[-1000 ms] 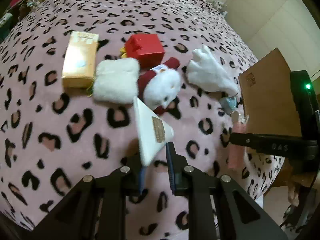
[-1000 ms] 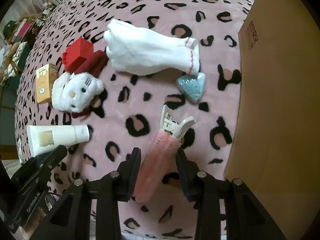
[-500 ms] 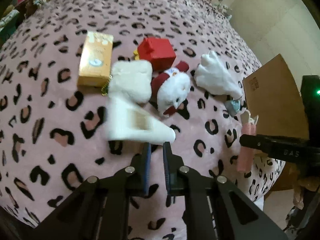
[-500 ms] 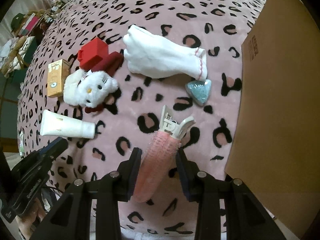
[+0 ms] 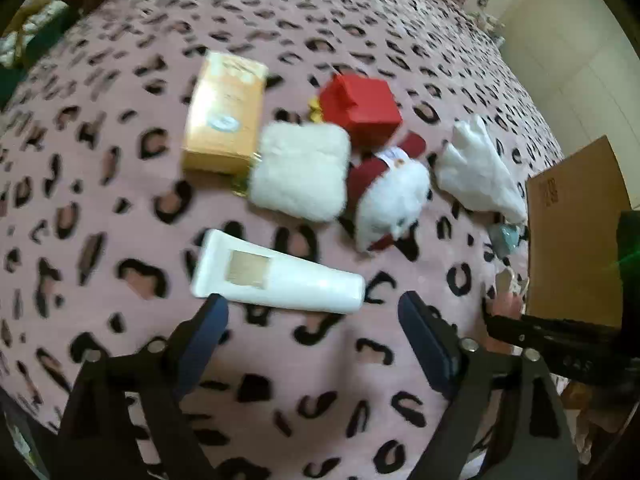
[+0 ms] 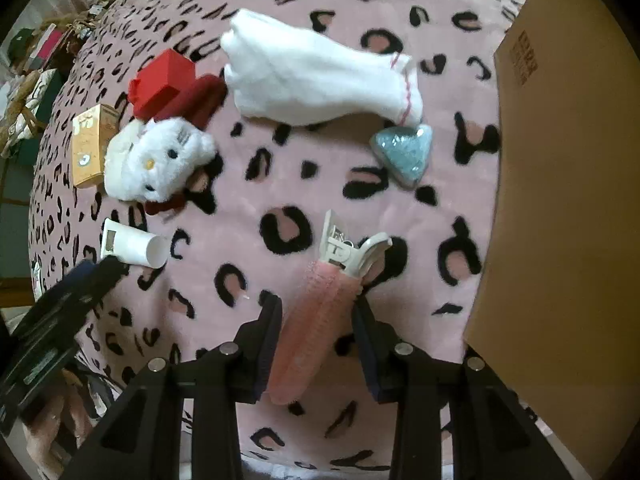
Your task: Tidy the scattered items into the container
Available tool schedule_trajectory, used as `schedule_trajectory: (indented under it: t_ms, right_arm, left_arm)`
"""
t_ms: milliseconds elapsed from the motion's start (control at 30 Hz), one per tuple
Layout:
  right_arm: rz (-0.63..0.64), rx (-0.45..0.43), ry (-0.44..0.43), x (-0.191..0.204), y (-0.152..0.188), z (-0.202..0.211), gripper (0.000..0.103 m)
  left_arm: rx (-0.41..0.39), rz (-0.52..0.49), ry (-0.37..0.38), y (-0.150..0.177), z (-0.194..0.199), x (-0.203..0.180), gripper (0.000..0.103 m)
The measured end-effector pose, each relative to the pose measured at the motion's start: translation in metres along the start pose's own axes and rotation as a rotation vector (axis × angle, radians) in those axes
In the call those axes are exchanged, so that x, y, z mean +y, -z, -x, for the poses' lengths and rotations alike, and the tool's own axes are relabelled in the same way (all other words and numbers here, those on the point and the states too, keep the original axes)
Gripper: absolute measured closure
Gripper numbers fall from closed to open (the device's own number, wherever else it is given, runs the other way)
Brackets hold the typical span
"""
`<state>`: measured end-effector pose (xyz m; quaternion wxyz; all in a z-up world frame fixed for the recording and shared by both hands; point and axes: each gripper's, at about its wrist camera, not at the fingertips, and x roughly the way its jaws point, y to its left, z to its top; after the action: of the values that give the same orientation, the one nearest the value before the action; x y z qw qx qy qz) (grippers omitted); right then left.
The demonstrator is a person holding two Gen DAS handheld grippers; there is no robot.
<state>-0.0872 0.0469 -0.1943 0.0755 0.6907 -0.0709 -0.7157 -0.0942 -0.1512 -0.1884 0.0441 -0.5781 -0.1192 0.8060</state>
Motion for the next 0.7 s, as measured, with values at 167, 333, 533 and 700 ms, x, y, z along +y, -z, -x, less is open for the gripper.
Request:
schedule_trajectory:
  t_ms: [167,333,533,700]
  right_arm:
    - [0.001,0.017,-0.005,0.004,-0.002,-0.009,0.066]
    - [0.017,0.019,-0.002,0.01,-0.004,-0.011,0.066]
    - [0.011,0.036,0.005,0.009,-0.008,-0.018,0.066]
    - [0.005,0.048,0.011,0.01,-0.012,-0.024,0.066]
  left_arm:
    - [0.097,0.143,0.006,-0.008,-0.022,0.019,0.014]
    - [0.117,0.257,0.006,-0.014,-0.052,0.034,0.014]
    - [0.124,0.284,-0.003,-0.015,-0.063,0.033,0.013]
    - [0.128,0.325,-0.058,-0.02,-0.073,0.034,0.014]
